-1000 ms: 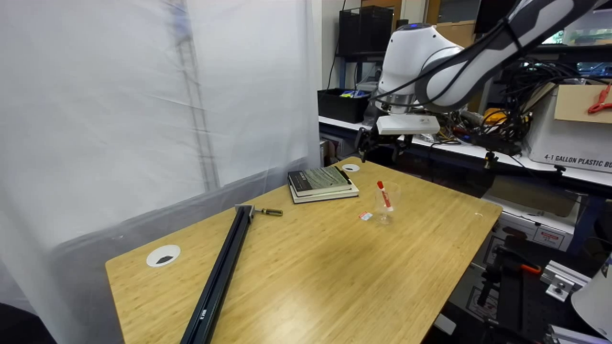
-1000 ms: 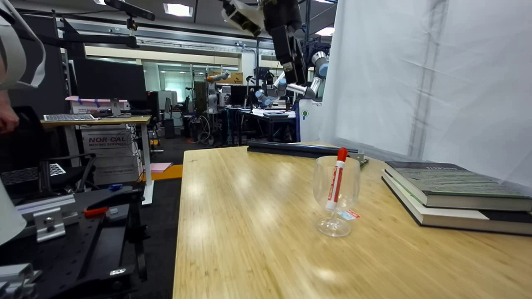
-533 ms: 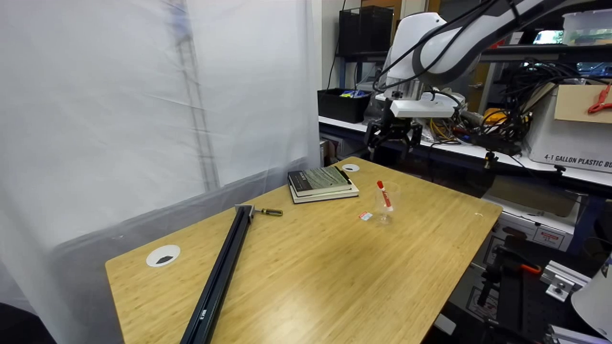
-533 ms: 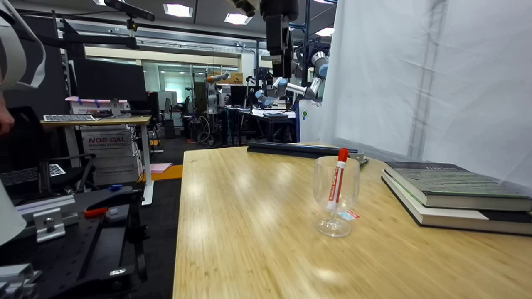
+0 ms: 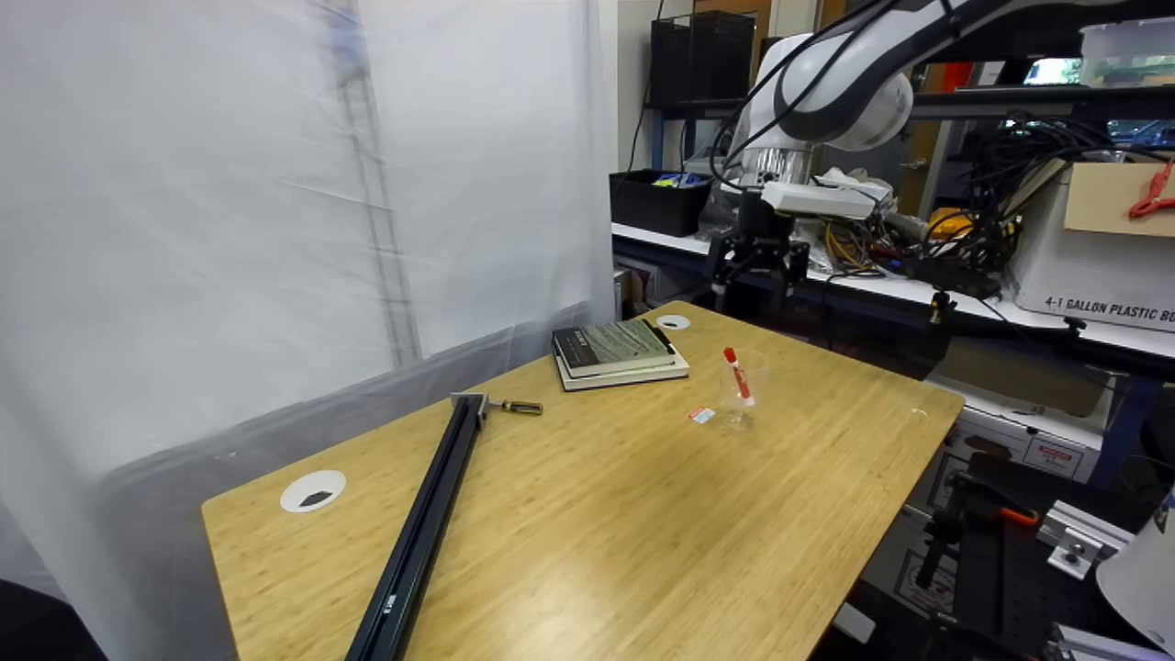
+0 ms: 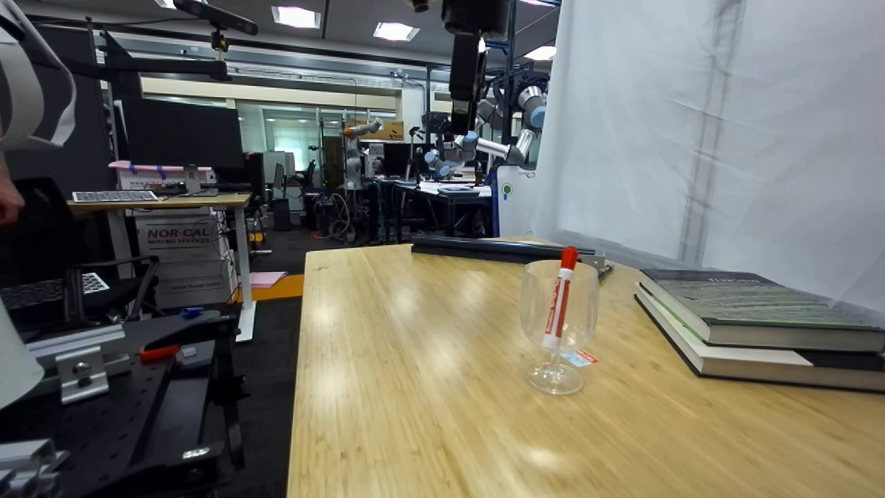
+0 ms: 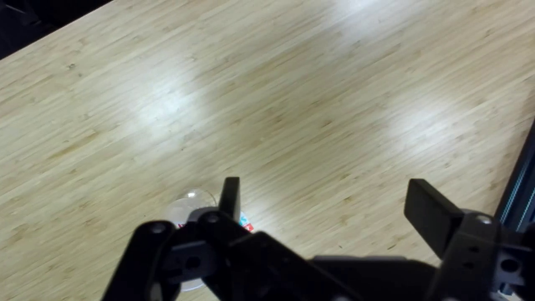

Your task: Put the marker in the glass

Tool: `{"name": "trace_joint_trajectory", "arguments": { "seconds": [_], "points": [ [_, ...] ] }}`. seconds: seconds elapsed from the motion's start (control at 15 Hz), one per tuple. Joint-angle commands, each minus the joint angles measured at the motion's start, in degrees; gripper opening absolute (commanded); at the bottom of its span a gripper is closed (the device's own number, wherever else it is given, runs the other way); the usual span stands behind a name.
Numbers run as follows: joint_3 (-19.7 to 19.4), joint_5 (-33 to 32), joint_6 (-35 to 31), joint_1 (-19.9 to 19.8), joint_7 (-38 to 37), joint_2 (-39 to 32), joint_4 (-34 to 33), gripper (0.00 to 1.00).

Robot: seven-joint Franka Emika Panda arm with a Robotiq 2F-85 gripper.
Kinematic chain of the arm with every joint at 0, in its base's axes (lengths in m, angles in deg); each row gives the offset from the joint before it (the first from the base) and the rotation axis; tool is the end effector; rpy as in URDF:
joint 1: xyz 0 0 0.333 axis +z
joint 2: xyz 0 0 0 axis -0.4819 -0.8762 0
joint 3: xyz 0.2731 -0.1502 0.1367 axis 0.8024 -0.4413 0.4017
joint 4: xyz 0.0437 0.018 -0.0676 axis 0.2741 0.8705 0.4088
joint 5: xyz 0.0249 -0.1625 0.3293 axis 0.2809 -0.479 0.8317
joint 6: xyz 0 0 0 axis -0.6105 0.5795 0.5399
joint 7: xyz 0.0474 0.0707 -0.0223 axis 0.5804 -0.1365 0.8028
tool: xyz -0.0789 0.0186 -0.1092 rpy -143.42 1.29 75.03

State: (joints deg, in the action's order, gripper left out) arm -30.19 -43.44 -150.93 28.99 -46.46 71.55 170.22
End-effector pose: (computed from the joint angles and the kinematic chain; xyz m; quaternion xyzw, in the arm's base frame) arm 0.4780 -0.0159 0.4026 -0.9514 0.2933 0.0237 0.0905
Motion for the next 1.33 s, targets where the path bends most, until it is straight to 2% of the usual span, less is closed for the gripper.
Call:
{"name": "trace_joint_trajectory", "arguments": {
  "seconds": [0.0,0.47,1.13,1.27],
  "points": [
    [0.0,2.3,5.0,-1.3,4.3,-1.8,-3.3,1.0],
    [0.1,1.5,7.0,-1.5,6.0,-3.1,-5.2,1.0],
    [0.2,-0.5,7.6,-1.4,22.4,-3.1,-5.1,1.0],
    [0.4,0.2,5.8,-1.3,20.1,-2.8,-3.9,1.0]
  ]
}}
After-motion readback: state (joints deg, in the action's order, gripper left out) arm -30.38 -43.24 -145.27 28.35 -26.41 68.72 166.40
